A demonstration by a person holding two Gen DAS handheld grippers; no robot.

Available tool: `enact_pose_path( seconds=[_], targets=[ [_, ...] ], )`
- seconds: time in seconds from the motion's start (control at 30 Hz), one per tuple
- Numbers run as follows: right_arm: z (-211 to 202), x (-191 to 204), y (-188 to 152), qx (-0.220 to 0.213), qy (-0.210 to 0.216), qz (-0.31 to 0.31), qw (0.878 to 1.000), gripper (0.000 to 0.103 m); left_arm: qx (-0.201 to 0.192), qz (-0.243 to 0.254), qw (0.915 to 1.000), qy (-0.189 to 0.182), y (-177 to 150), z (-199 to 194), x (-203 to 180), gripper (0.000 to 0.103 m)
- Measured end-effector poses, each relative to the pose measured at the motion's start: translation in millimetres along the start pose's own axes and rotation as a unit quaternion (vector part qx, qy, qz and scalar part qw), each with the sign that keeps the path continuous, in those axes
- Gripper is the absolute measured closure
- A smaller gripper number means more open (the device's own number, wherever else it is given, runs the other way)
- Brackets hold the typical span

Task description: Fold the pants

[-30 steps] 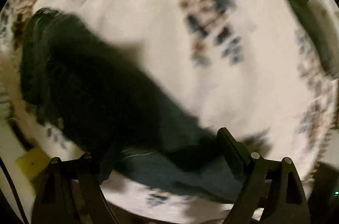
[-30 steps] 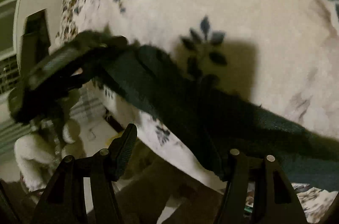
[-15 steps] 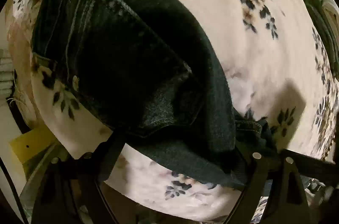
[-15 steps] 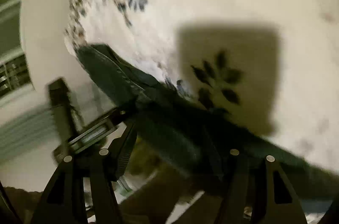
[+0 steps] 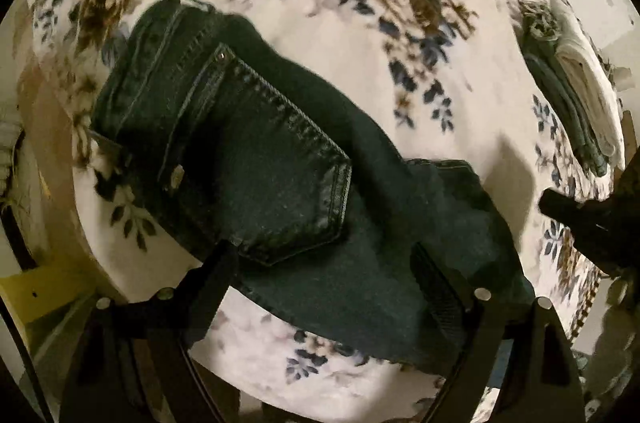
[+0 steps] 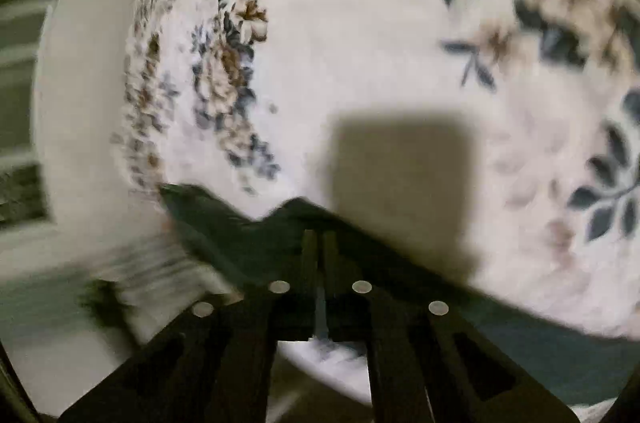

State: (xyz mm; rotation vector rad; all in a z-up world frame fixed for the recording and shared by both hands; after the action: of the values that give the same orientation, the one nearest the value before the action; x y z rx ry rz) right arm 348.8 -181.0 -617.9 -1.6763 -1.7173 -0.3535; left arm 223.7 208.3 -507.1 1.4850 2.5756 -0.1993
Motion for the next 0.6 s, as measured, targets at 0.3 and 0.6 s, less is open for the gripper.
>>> enact_pose_path(
  seconds=[0.3,0.6],
  targets=[
    [92.4,62.9,31.8,0.089,-0.023,-0.053,0.994,0.022,0.031,-0.026,0.9984,0.039,-0.1,30.0,24.1,0.015],
    [116.5,82.2,-1.0,0.133,-0.089,-0.139,0.977,0.040,0.047,-0.031,0.9973,0.047,4.7,58.2,35.1,0.015]
  ],
)
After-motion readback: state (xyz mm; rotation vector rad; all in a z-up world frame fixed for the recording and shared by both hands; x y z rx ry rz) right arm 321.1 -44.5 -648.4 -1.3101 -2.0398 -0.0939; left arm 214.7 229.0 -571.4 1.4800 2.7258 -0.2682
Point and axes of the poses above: each gripper's, at about its wrist camera, not at the fingertips, and z roughly the way its jaws point, x to its left, y to its top, the point moved 2 cm from there along z, roughly the way its jaws point, and after that the axes turned 4 degrees about x, right-handed, at the moved point
